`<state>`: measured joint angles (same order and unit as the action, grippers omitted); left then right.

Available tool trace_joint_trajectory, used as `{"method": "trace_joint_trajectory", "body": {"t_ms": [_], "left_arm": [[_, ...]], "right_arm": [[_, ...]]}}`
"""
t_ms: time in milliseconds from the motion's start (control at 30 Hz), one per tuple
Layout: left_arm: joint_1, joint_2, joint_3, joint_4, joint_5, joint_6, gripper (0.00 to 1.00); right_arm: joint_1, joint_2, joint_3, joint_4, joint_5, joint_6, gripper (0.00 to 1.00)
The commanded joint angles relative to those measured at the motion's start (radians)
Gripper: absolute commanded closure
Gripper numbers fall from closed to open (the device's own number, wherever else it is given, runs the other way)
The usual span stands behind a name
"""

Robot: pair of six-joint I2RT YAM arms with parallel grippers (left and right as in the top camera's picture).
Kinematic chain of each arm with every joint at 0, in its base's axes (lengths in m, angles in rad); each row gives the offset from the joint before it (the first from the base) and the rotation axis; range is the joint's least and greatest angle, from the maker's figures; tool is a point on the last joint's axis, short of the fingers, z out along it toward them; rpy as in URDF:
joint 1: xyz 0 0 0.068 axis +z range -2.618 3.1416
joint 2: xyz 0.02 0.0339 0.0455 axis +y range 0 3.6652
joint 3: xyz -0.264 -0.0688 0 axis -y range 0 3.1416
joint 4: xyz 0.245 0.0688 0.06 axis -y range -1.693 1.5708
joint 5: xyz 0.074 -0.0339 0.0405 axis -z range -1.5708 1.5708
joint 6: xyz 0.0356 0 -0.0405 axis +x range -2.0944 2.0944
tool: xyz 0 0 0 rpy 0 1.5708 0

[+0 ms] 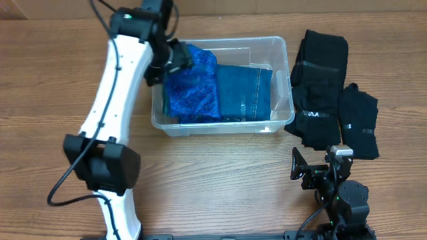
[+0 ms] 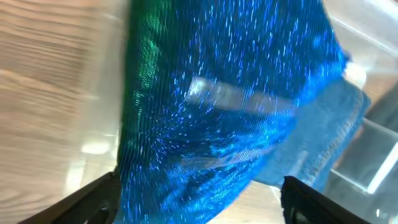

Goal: Pack container
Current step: 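Carry the sparkly fabric into the bin's left side and release, then raise the left arm aside and reach the right gripper to the black garment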

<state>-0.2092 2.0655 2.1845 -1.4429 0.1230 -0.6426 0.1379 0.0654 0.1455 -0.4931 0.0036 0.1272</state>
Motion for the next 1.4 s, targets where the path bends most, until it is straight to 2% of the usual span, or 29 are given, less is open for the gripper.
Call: {"method": "trace_joint_trajectory", "body": {"t_ms": [0,67,167,233,333,400,467,533,600,633,700,767,867,900,933,1100,1233,1300,1367], "left_arm": [[0.103,-0.139,0.006,0.0,-0.03,0.078,0.21],[0.095,-0.134,0.004,0.034,0.035,0.169,0.43],[0.026,-0.076,0.003,0.078,-0.015,0.207,0.68],[-0.049,0.017,0.003,0.126,-0.029,0.24,0.77],[-0.118,0.193,0.003,0.161,-0.097,0.212,0.65],[-0.121,0.293,0.003,0.179,-0.097,0.175,0.53],[-0.118,0.367,0.003,0.188,-0.092,0.158,0.46],[-0.109,0.415,0.003,0.173,-0.071,0.157,0.46],[-0.092,0.401,0.01,0.145,-0.035,0.157,0.6],[-0.084,0.375,0.026,0.134,-0.002,0.161,0.62],[-0.072,0.294,0.067,0.131,0.051,0.176,0.56],[-0.069,0.193,0.096,0.132,0.036,0.179,0.46],[-0.069,0.074,0.098,0.131,-0.167,0.178,0.32],[-0.069,0.073,0.092,0.13,-0.204,0.179,0.31],[-0.059,0.093,0.064,0.136,-0.232,0.169,0.32],[-0.053,0.27,0.042,0.123,-0.202,0.167,0.33],[-0.048,0.365,0.043,0.11,-0.064,0.164,0.39],[-0.042,0.334,0.071,0.103,-0.006,0.164,0.39],[-0.03,0.262,0.135,0.085,0.067,0.169,0.36]], "right_arm": [[-0.005,-0.011,-0.006,-0.002,-0.006,0.003,0.0],[-0.005,-0.011,-0.006,-0.002,-0.006,0.003,0.0],[-0.005,-0.011,-0.006,-0.002,-0.006,0.003,0.0],[-0.005,-0.011,-0.006,-0.002,-0.006,0.003,0.0],[-0.005,-0.011,-0.006,-0.002,-0.006,0.003,0.0],[-0.005,-0.011,-0.006,-0.002,-0.006,0.003,0.0],[-0.005,-0.011,-0.006,-0.002,-0.006,0.003,0.0],[-0.005,-0.011,-0.006,-0.002,-0.006,0.003,0.0],[-0.005,-0.011,-0.006,-0.002,-0.006,0.003,0.0],[-0.005,-0.011,-0.006,-0.002,-0.006,0.003,0.0],[-0.005,-0.011,-0.006,-0.007,0.0,-0.005,0.0],[-0.005,-0.011,-0.006,-0.005,0.013,-0.004,0.0],[-0.005,-0.011,-0.006,-0.005,0.013,-0.004,0.0],[-0.005,-0.011,-0.006,0.003,0.009,0.006,0.0],[-0.005,-0.011,-0.006,-0.002,-0.082,0.008,0.0],[-0.005,-0.011,-0.006,0.015,-0.381,0.008,0.0],[-0.005,-0.011,-0.006,0.052,-0.62,0.023,0.0],[-0.005,-0.011,-0.002,0.108,-0.633,0.114,0.0],[-0.005,-0.01,0.042,0.114,-0.601,0.113,0.0]]}}
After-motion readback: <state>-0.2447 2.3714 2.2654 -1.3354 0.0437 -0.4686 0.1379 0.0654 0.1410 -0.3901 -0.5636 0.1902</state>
